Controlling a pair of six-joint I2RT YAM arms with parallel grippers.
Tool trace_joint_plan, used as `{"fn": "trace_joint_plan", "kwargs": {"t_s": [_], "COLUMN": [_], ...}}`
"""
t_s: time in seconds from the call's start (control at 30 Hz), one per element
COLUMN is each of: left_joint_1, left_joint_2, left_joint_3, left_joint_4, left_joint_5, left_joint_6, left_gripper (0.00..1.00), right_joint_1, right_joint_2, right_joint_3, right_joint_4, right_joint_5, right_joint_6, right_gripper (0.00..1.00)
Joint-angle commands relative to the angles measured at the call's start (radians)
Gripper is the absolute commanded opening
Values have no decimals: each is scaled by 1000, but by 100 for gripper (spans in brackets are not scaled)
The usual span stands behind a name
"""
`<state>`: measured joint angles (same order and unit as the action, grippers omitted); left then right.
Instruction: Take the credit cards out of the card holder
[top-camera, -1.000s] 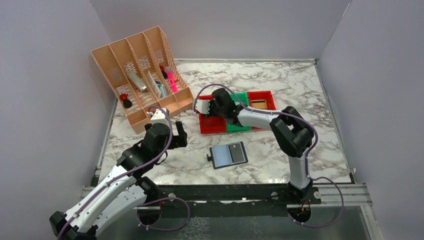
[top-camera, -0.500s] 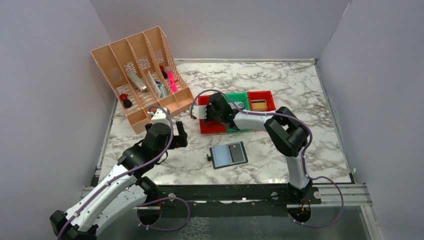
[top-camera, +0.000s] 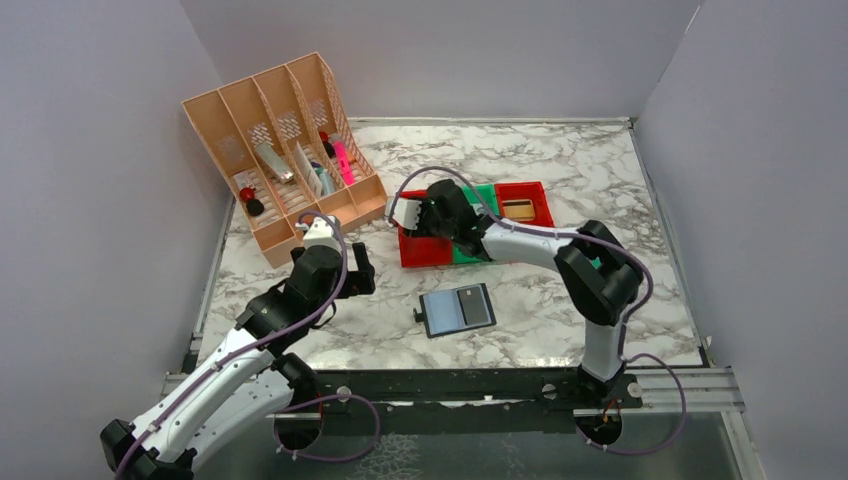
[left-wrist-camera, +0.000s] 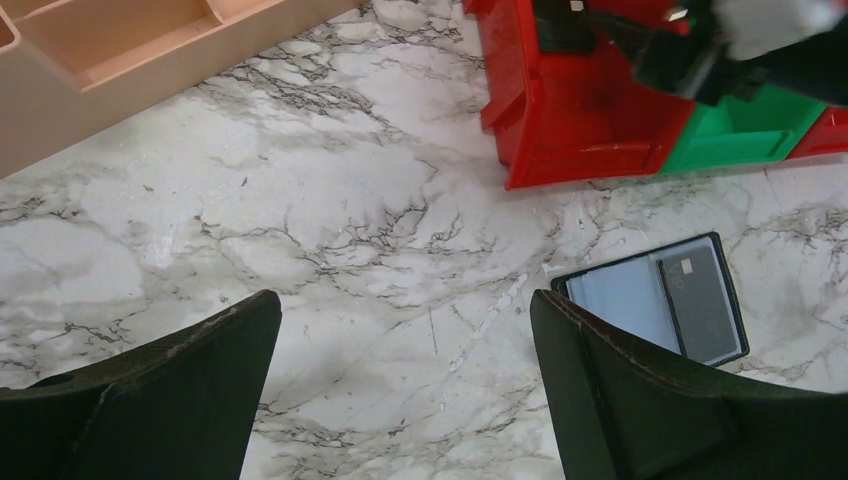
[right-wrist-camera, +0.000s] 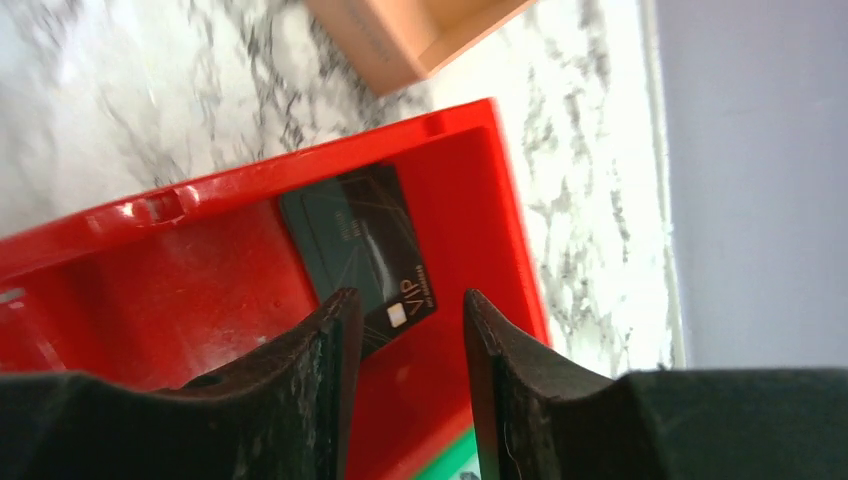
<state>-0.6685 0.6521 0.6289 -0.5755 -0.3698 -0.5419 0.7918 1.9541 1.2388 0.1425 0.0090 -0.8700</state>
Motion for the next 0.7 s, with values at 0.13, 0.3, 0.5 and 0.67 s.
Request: {"fn": "trace_joint_plan", "kwargs": {"t_s": [0.13,0.3,0.5,0.67], "left_joint_1": [4,4,4,4], "left_joint_2": [10,5,-36,12], "left_joint_3": [23,23,-18,-70], "left_joint_4": [-8,0,82,234], "left_joint_5": [-15,16,149,402], "left_joint_6": [-4,-3,20,11], "left_gripper": [99,99,99,94], "right_joint_1": [6,4,4,4], "right_joint_2": [-398,-640,-833,-973], "right_joint_3": [-224,-451,-607,-795], "right_joint_4": [228,168,-217,-206], "right_joint_5": [-44,166,129,29], "right_joint_6": [401,898,1315,1527], "right_gripper": [52,70,74,73]}}
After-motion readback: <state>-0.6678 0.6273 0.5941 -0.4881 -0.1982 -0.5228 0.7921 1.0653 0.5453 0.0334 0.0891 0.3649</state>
